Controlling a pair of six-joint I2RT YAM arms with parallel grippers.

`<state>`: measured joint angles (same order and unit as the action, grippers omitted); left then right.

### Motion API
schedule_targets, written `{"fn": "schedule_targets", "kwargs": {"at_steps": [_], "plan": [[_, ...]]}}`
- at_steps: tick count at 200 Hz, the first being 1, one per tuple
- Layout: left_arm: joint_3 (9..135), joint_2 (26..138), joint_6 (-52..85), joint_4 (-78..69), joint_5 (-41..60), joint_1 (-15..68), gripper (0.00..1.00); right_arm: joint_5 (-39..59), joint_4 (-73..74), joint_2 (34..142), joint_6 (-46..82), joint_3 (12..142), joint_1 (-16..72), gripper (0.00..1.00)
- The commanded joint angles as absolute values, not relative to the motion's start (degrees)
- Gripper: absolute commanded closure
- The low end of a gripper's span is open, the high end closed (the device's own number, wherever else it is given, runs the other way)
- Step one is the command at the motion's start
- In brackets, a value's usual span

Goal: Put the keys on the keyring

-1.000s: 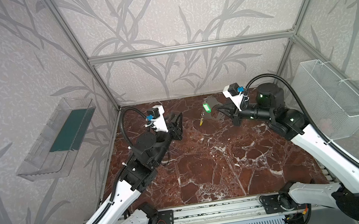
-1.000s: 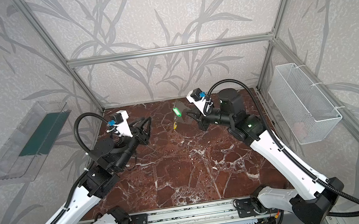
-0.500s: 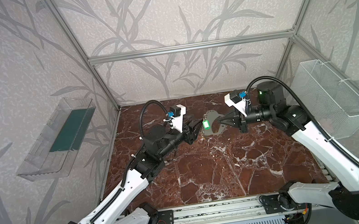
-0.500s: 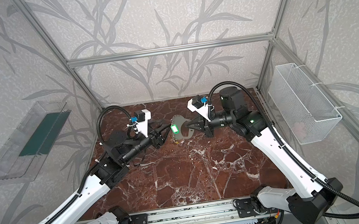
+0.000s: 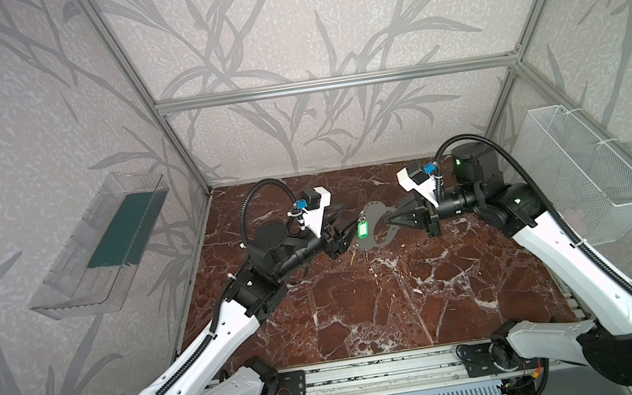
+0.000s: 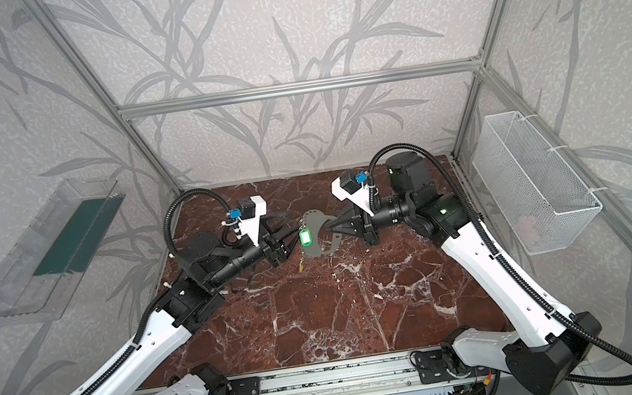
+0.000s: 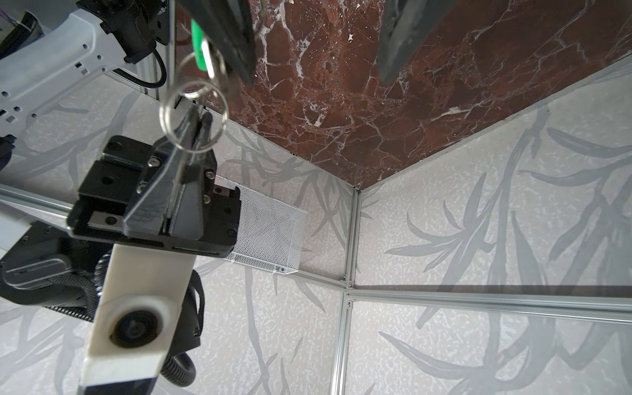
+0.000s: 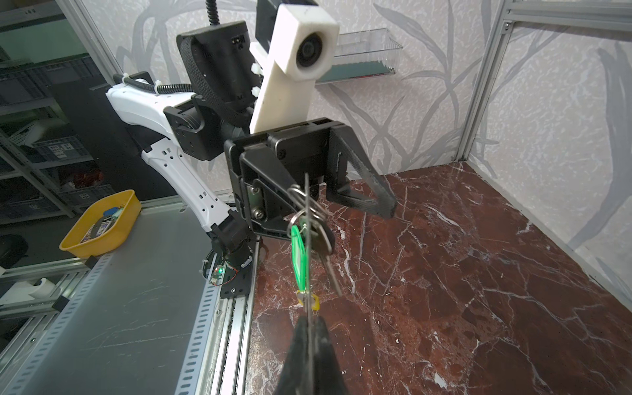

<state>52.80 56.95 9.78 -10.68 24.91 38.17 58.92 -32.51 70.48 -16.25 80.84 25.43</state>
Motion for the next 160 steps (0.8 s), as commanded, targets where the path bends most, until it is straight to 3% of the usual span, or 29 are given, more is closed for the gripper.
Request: {"fn": "schedule_targets", "kwargs": {"at_steps": [1,69,113,160], "plan": [[53.5,54.9,7.3,-11.6,31.6,38.9,0.42,58.7,-29.8,71.3,-16.5,82.6,24.8,1.0],[53.4,49.7,2.6,-5.0,28.7,38.9,0.41,58.4,-29.4,70.9,-16.3,82.0,24.1,1.0],[54.1,50.3,4.3,-6.8,32.2,39.0,0.38,58.9,-29.3,70.8,-16.3,81.9,24.2,1.0],[55.9,52.9,5.0,-7.8,26.1,38.9,0.37,60.2,-29.5,70.7,-16.6,81.9,24.2,1.0]]}}
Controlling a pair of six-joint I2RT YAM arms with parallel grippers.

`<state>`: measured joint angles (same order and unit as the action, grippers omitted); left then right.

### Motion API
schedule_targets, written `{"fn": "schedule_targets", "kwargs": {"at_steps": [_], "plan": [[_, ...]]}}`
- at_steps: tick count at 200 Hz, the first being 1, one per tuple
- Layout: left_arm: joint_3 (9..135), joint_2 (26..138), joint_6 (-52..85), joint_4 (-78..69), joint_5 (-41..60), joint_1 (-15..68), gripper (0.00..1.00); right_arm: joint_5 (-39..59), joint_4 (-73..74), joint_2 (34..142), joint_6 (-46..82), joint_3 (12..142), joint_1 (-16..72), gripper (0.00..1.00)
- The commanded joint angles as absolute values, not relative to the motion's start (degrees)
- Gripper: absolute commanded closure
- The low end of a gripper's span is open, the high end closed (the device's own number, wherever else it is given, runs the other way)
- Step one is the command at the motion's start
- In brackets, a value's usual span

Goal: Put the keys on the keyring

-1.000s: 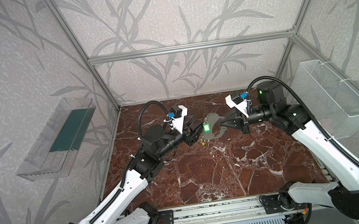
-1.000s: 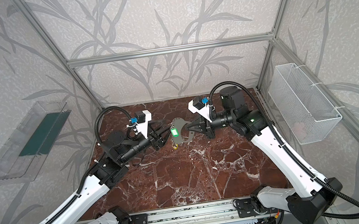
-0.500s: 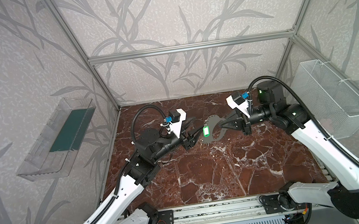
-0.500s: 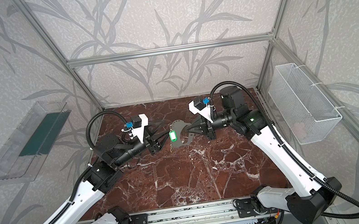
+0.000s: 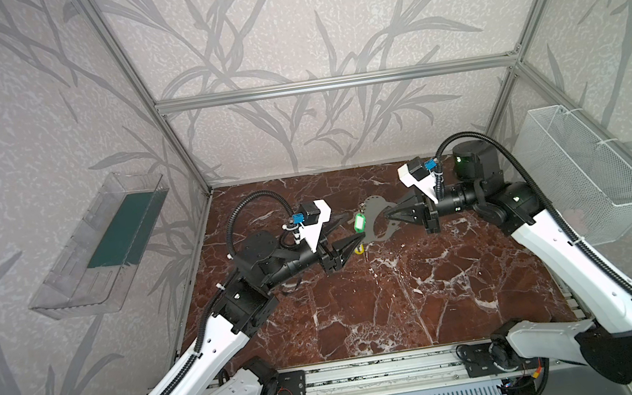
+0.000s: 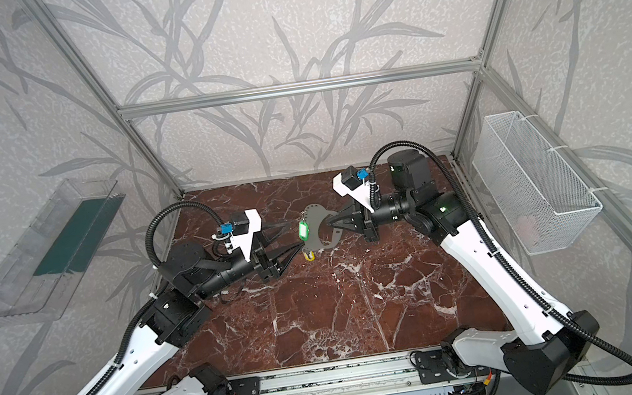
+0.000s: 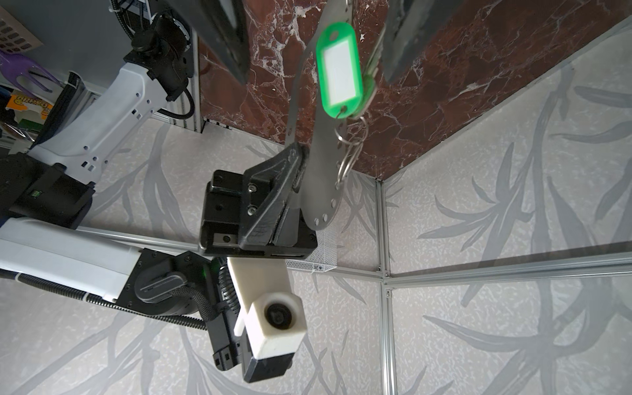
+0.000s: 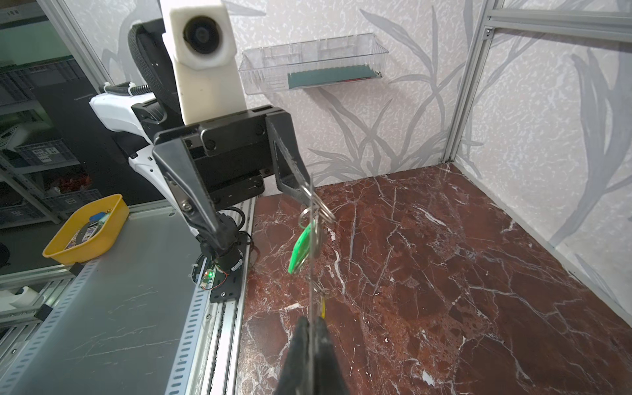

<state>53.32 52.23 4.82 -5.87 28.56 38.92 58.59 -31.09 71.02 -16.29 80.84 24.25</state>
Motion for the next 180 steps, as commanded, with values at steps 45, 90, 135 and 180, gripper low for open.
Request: {"fn": "schedule_targets", "kwargs": {"at_steps": [45,90,135,180], "plan": [[57.6,54.7,4.7,-8.1,28.1,38.9,0.35,61.4,-29.7,70.6,-16.6,82.0,24.1,1.0],[59.2,56.7,4.4,-7.2,30.0,39.0,0.34,61.9,-29.9,70.4,-16.7,82.2,24.1,1.0],[59.9,57.9,4.2,-6.3,31.7,38.9,0.33,63.0,-30.2,70.4,-17.2,82.4,24.1,1.0],[60.0,58.1,3.7,-6.2,32.8,39.0,0.35,63.8,-30.9,70.6,-17.9,82.5,24.1,1.0]]}}
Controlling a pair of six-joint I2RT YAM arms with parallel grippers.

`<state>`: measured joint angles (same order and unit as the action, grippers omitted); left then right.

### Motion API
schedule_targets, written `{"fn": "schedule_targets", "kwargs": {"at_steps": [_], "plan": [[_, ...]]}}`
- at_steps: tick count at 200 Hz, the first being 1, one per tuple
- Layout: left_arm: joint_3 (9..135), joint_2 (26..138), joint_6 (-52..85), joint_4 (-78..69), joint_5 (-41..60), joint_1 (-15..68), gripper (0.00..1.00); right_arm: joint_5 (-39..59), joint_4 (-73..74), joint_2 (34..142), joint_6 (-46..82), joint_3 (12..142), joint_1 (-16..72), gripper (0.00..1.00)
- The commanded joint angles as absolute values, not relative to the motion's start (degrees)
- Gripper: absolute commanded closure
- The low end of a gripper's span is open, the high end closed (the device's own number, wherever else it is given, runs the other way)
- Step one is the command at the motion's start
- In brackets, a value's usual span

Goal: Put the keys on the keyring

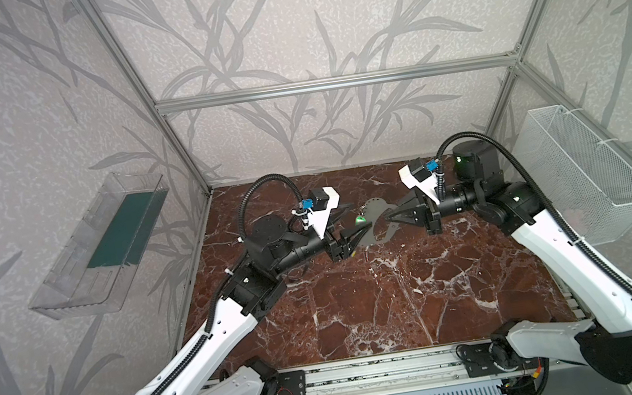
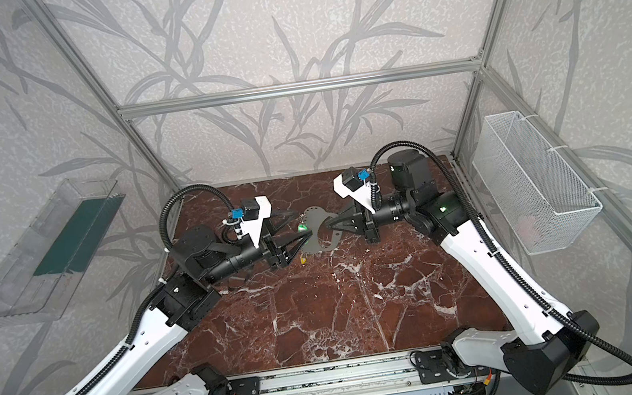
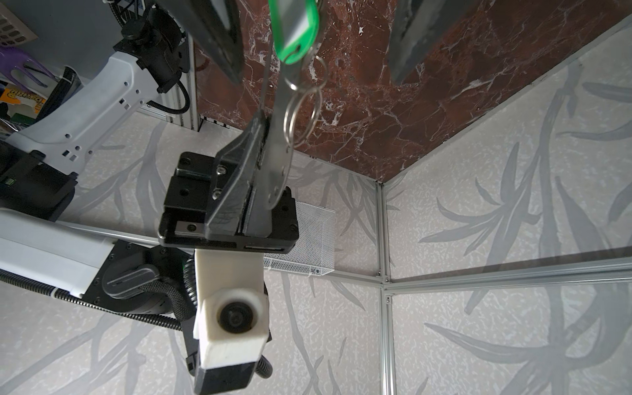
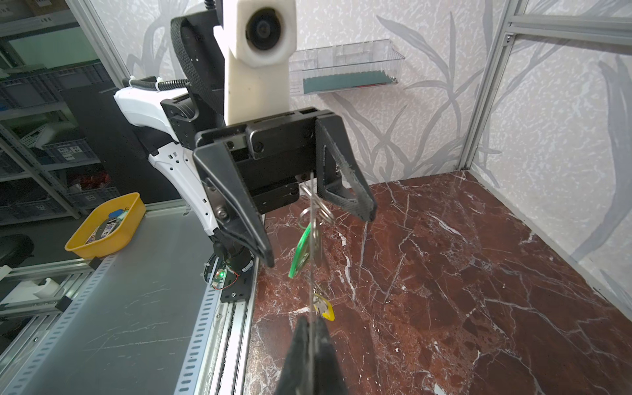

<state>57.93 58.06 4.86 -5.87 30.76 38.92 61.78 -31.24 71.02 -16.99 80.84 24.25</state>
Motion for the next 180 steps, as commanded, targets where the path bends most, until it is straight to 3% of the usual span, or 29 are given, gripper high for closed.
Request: {"fn": "schedule_targets", "kwargs": {"at_steps": [1,25,79,180], "plan": [[60.0,58.1,3.7,-6.2,32.9,39.0,0.35,63.9,-31.0,70.6,-17.9,82.5,24.1,1.0],[60.4,58.4,3.3,-5.5,33.1,39.0,0.4,64.2,-31.1,70.6,-18.0,82.6,24.1,1.0],[60.5,58.0,2.9,-4.8,32.9,39.0,0.69,64.3,-31.9,70.5,-18.8,82.6,24.2,1.0],[60.5,55.2,0.3,-2.0,31.8,39.0,0.85,62.5,-34.3,70.9,-20.8,83.1,24.1,1.0]]}}
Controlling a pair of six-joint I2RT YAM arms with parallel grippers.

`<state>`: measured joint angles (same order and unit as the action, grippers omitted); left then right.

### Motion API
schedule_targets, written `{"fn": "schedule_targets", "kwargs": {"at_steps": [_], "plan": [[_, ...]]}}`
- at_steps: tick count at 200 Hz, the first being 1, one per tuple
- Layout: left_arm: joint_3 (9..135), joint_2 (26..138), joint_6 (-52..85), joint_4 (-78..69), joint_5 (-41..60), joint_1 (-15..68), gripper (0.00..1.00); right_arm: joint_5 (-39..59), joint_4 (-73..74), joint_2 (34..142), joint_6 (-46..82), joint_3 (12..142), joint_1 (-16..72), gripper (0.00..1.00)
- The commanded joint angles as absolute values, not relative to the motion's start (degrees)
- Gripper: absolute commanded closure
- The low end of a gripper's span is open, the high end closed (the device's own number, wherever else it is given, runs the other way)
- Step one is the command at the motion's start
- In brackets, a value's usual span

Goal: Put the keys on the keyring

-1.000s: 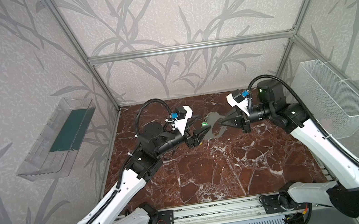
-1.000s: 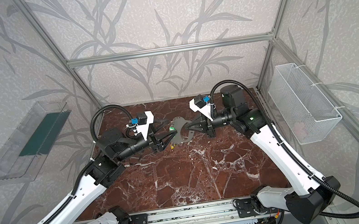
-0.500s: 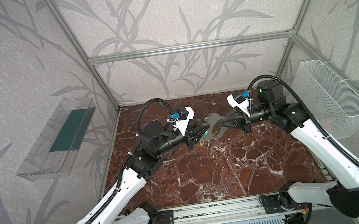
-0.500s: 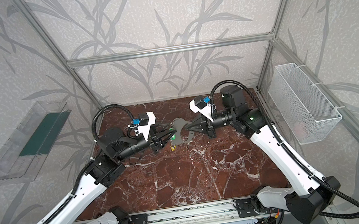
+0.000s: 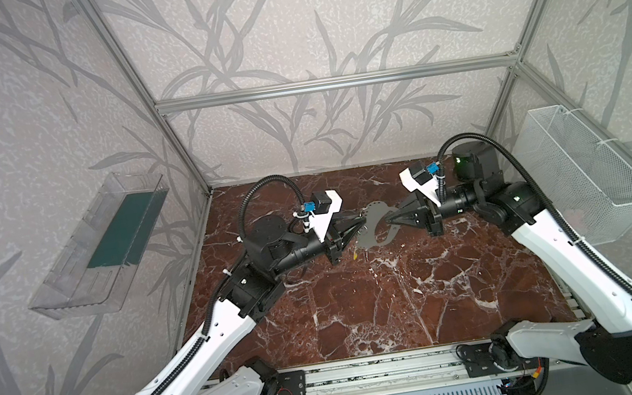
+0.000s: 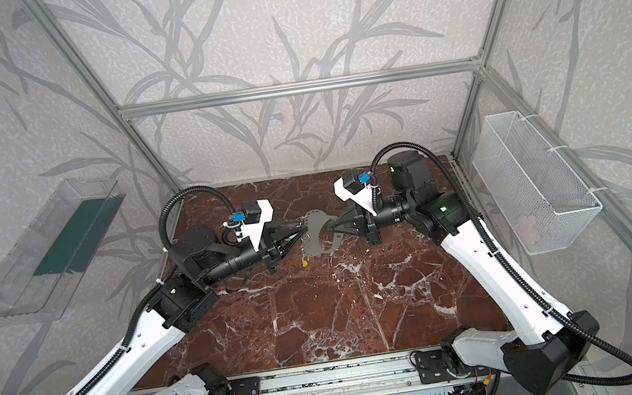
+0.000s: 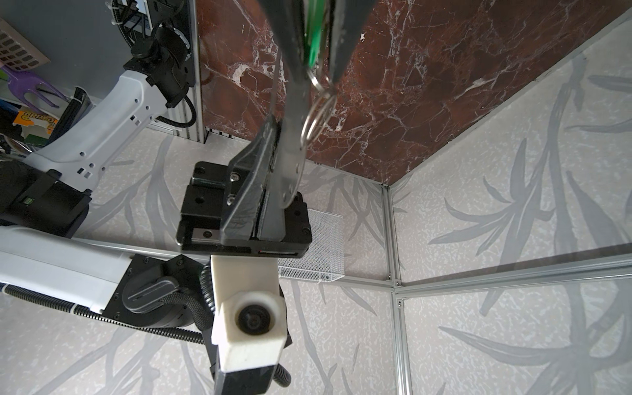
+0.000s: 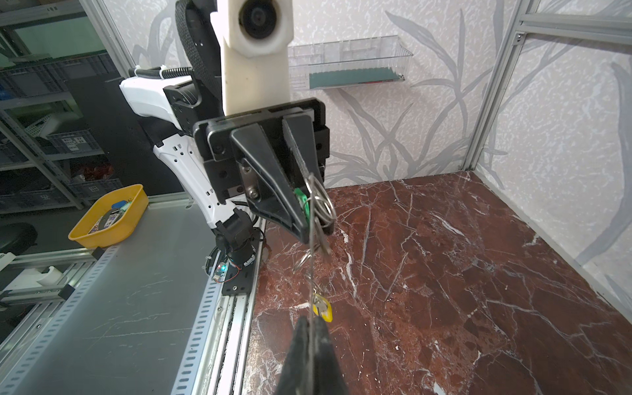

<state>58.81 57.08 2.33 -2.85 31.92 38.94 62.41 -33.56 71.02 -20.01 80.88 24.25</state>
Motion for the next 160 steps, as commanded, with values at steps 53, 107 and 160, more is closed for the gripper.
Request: {"fn": "schedule_targets", "kwargs": {"at_steps": [53,107,160], "plan": [[59.1,53.0,-0.3,-1.7,31.7,39.0,0.88,61.2,-34.2,70.7,-20.7,82.9,24.1,1.0],[58.7,51.6,-2.1,-1.5,32.6,39.0,0.77,65.0,-36.0,71.3,-22.5,83.7,23.7,1.0],[65.1,53.5,-11.1,7.7,34.7,39.0,0.65,68.1,-39.5,73.1,-24.6,86.0,23.7,1.0]]}}
